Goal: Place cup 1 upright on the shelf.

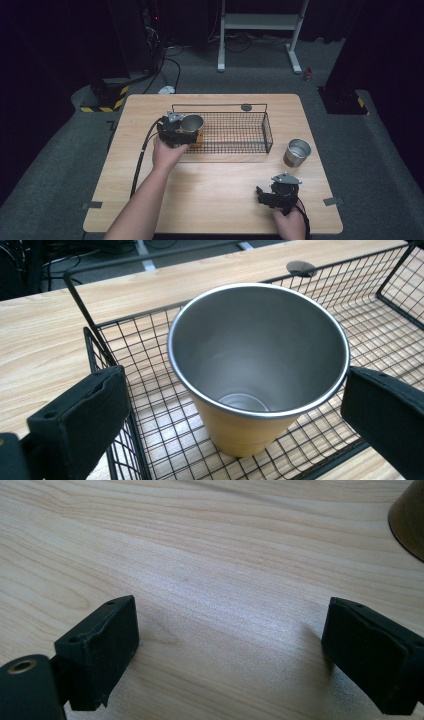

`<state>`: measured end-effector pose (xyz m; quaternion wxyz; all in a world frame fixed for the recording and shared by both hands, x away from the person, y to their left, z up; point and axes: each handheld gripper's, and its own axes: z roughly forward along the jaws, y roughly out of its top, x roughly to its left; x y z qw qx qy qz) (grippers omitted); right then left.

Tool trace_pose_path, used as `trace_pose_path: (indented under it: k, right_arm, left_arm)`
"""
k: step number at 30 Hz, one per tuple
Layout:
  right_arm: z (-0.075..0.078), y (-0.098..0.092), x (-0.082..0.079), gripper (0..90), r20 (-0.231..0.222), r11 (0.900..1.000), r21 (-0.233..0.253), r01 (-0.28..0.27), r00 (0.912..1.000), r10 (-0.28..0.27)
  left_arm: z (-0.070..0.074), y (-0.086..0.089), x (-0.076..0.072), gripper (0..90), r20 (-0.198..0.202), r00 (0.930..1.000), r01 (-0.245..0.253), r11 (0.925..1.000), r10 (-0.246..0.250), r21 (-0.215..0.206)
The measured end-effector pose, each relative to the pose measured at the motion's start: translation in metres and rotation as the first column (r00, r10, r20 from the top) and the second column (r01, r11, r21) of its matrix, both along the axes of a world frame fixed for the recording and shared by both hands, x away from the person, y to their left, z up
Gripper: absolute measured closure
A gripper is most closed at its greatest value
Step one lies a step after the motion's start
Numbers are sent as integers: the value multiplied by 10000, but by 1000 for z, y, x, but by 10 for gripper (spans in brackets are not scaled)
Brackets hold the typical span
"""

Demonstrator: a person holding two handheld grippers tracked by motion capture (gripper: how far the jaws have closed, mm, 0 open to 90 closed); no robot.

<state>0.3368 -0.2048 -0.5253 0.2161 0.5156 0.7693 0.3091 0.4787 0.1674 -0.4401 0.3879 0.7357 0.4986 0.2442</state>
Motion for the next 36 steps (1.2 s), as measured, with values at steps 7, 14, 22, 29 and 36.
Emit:
trace_pose_path:
  k: [7, 14, 22, 29, 36]
  right_arm:
    - [0, 0, 0, 83, -2, 10000, 6, 0, 10000, 0]
    - [0, 0, 0, 82, -2, 10000, 4, -3, 10000, 3]
    - [0, 0, 0, 83, -3, 10000, 6, -1, 10000, 1]
    - [0, 0, 0, 83, 1, 10000, 1, 0, 10000, 0]
    - [0, 0, 0, 83, -2, 10000, 4, 0, 10000, 0]
  left_arm:
    - [4, 4, -2, 1, 114, 9999, -92, 10000, 92, -4]
    - [9, 8, -5, 1, 290, 9994, -195, 9998, 196, -20]
    - [14, 15, -12, 1, 312, 9994, -151, 9999, 149, 77]
    - [13, 19, -17, 1, 191, 9998, -70, 10000, 71, -62]
    - [8, 25, -24, 1, -58, 10000, 73, 9998, -74, -175]
